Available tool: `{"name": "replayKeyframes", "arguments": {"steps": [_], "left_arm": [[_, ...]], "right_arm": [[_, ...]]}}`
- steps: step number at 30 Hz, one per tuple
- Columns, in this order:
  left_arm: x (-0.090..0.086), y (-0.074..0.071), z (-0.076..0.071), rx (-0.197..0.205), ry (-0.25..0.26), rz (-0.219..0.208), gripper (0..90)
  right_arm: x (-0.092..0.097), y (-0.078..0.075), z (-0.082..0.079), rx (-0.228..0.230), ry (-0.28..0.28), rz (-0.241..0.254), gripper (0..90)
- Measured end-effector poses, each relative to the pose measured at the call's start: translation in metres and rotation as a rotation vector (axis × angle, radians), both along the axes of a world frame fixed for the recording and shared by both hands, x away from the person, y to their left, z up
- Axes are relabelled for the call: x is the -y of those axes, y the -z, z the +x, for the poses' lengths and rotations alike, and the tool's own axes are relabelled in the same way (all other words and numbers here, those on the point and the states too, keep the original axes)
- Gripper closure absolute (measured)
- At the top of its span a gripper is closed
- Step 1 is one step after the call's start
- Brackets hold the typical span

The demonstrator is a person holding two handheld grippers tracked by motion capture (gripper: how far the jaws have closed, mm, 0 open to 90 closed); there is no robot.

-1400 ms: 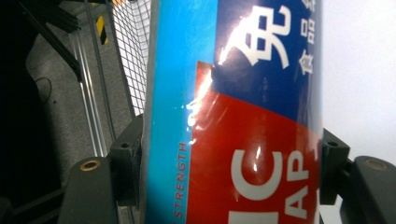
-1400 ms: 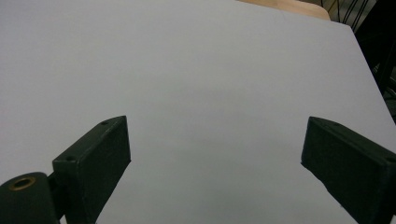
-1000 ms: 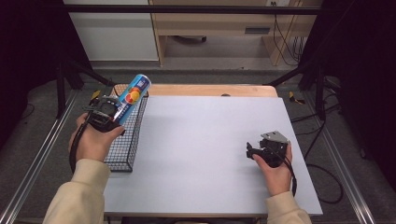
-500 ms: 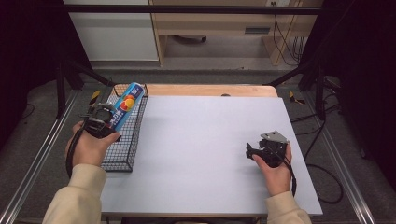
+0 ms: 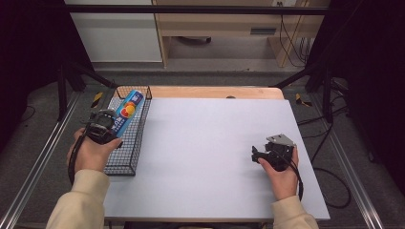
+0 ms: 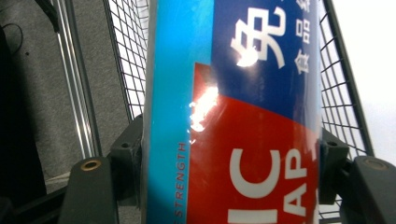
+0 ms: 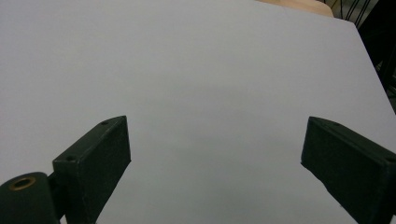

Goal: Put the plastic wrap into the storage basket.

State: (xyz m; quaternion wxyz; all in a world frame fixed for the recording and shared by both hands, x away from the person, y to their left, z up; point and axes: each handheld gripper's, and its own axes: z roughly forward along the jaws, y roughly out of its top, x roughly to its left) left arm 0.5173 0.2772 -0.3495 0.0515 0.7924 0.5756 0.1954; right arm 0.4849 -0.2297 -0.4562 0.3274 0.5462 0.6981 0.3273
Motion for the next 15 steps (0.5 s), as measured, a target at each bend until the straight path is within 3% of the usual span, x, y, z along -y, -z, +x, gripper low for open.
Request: {"name": "replayKeyframes", "arguments": {"steps": [15], "left_arm": [[-0.006, 0.012, 0.003, -0.048, -0.028, 0.039, 31.5]], "right_arm": [[0.0, 0.0, 0.0, -0.004, -0.001, 0.004, 8.4]]}}
